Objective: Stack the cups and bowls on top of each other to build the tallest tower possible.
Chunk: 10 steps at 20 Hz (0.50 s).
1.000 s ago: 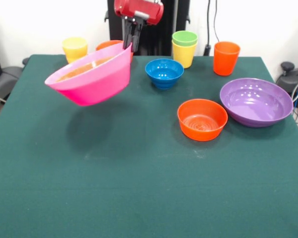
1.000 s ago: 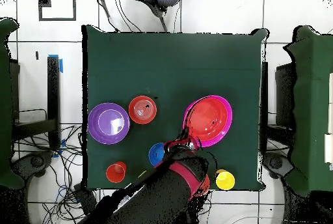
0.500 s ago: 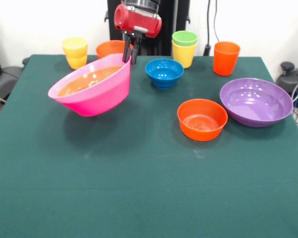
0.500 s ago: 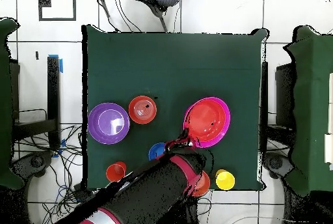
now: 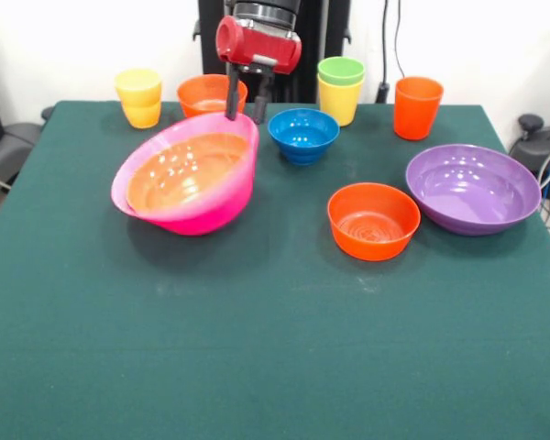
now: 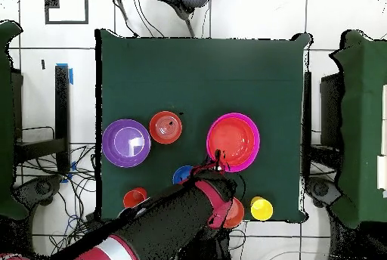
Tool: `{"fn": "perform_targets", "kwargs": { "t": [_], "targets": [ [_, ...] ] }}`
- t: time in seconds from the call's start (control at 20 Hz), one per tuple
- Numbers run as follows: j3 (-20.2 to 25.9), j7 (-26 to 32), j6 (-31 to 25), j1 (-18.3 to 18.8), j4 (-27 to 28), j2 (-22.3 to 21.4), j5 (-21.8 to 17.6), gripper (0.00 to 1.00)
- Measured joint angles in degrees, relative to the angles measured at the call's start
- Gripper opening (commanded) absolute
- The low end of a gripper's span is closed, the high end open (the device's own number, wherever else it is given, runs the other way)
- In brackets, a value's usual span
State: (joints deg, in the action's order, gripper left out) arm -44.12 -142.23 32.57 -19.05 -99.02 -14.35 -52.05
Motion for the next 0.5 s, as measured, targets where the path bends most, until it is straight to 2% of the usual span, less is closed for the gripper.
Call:
{"fn": "perform_targets", "kwargs": {
  "t": [0.2,0.5],
  "targets": [
    [-2.0,0.54,2.11,-0.59,0.0,1.1,2.5,1.0],
    [-4.0,0.58,3.66,-1.31,0.01,2.18,3.9,1.0]
  ]
}}
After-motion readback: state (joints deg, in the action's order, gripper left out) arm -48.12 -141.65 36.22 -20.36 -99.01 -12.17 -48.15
